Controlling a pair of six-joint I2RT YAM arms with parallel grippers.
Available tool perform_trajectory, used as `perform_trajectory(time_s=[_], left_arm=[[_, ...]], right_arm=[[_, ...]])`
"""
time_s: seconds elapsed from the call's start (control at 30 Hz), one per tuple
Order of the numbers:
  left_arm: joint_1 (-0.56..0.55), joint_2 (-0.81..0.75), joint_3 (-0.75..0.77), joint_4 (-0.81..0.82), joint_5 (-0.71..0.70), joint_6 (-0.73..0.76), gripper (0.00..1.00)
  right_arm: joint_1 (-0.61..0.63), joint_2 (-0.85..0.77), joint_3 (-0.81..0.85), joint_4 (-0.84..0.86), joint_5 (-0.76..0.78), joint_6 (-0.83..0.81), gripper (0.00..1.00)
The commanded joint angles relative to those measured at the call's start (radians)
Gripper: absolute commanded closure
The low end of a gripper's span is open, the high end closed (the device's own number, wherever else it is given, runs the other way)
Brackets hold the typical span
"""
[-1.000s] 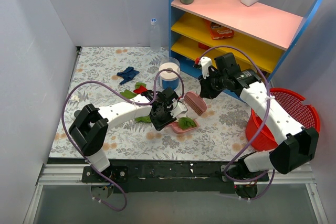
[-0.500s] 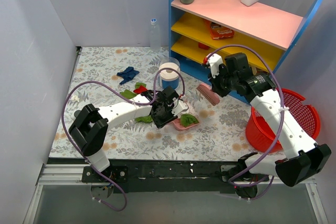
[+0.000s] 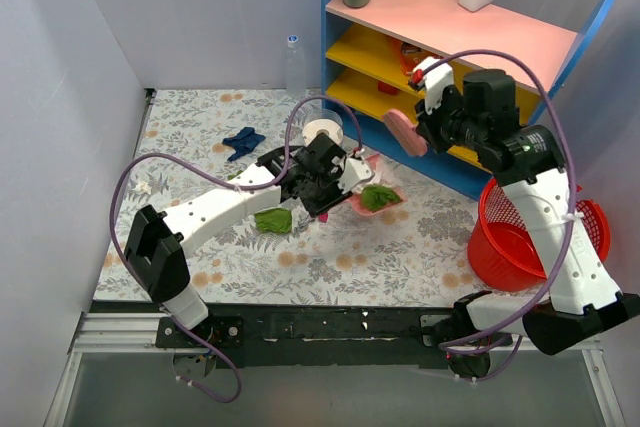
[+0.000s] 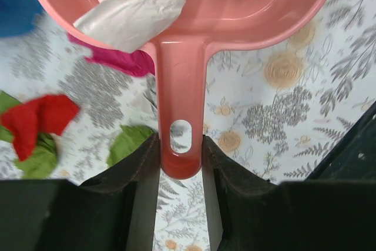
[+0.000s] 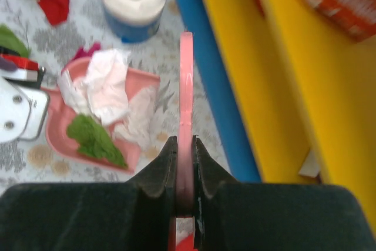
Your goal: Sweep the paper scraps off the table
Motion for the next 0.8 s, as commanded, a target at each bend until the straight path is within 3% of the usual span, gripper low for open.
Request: perform_trajectory(time_s=[0.0, 0.3, 0.77], left_arm=[[-0.025, 0.011, 0.212, -0.058, 0.025, 0.024, 1.0], [-0.12, 0.154, 0.522, -0.122, 0.019, 0.012, 1.0], [-0.271, 0.363, 0.877, -0.128, -0.021, 0.004, 1.0]], right_arm=[[0.0, -0.002, 0.148, 0.09, 0.001, -0.015, 0.99], [0.0, 0.047, 0.367, 0.151, 0.027, -0.032, 0.99], [0.0, 0.035, 0.387, 0.206, 0.056, -0.054, 0.99]])
